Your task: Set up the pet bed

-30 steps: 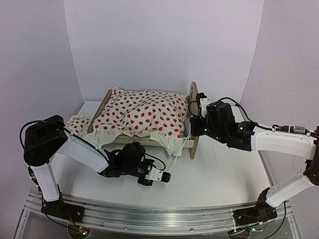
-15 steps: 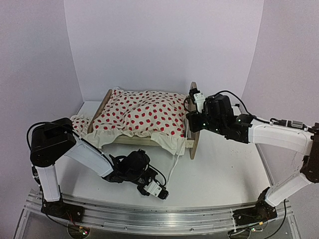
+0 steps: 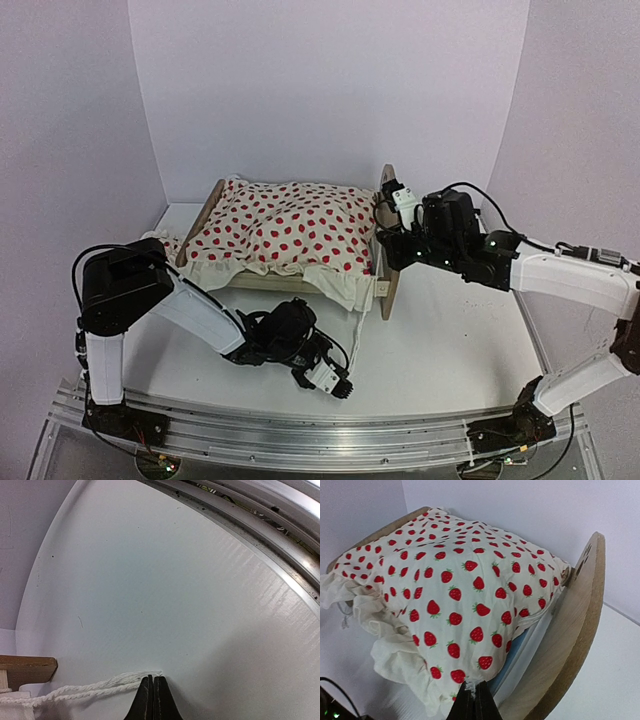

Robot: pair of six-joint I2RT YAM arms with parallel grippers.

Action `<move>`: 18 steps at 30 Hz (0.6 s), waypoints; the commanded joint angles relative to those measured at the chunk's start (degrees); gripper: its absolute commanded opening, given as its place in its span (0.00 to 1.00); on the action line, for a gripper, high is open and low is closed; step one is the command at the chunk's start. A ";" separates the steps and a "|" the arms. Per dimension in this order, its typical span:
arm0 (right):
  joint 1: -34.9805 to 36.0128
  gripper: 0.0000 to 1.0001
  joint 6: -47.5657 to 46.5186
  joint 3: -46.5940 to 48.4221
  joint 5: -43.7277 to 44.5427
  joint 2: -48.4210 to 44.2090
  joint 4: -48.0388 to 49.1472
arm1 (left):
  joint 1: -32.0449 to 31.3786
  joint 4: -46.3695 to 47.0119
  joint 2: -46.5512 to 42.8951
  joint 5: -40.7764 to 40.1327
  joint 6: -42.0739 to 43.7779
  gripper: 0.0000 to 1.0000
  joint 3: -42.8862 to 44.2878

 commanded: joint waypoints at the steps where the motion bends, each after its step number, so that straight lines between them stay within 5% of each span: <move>1: -0.27 0.00 5.60 -2.09 -12.06 -9.32 4.87 | 0.47 -4.83 5.19 -3.81 -2.36 0.00 2.45; 7: -0.21 0.00 9.24 -5.13 -12.82 -17.82 0.98 | 1.38 -2.05 8.34 -3.70 -0.21 0.00 6.87; 18: -0.28 0.00 11.06 -5.95 -12.45 -19.66 0.18 | 2.83 -4.05 14.28 -2.60 4.91 0.00 14.28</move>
